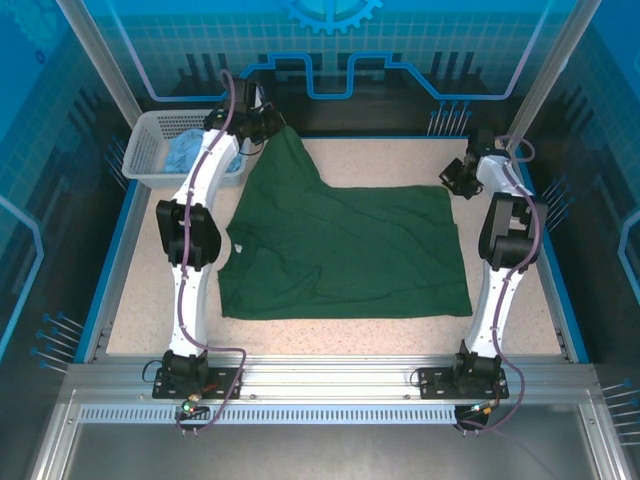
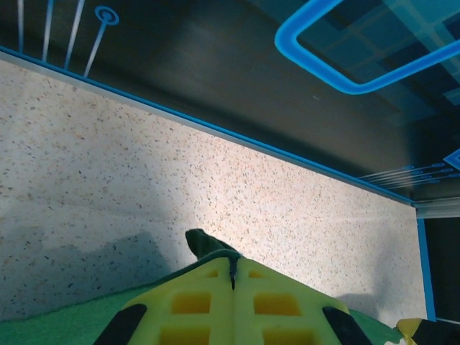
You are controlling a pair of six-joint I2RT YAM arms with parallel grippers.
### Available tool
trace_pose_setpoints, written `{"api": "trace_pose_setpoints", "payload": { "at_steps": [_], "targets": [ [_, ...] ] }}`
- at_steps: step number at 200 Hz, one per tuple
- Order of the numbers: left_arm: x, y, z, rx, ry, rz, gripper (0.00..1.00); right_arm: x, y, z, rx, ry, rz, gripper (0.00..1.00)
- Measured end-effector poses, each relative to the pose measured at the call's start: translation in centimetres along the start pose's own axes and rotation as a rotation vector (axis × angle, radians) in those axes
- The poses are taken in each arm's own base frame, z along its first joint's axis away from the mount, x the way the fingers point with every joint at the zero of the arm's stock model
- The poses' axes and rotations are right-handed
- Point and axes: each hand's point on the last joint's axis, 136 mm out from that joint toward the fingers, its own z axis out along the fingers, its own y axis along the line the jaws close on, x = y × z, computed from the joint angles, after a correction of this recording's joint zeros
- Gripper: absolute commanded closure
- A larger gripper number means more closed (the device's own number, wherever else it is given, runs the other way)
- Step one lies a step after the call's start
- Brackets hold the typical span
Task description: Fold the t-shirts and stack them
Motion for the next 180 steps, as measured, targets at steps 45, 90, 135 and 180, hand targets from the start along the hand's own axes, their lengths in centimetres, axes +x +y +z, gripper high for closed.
{"api": "trace_pose_setpoints", "payload": {
  "at_steps": [45,90,135,180],
  "targets": [
    [0.8,-0.2,0.4,0.027,0.038,0.012,0.98,0.8,-1.2,-1.6,-0.043,-0.02,0.031,1.0],
    [1.2,-0.4,0.5,0.044,0.055,0.034,1.0,0.4,-1.2,-3.4,-0.116,-0.062,0.046,1.0],
    [5.2,2.4,0.5,0.005,0.129,0.037,1.0,1.7,-0.8,-4.5,-0.195,-0.066,0.033,1.0],
    [7.8,2.4,-4.6,0.013,0.136,0.077,1.0,5.6,-1.9,-5.7,-0.257,-0.024,0.038,1.0]
  ]
}}
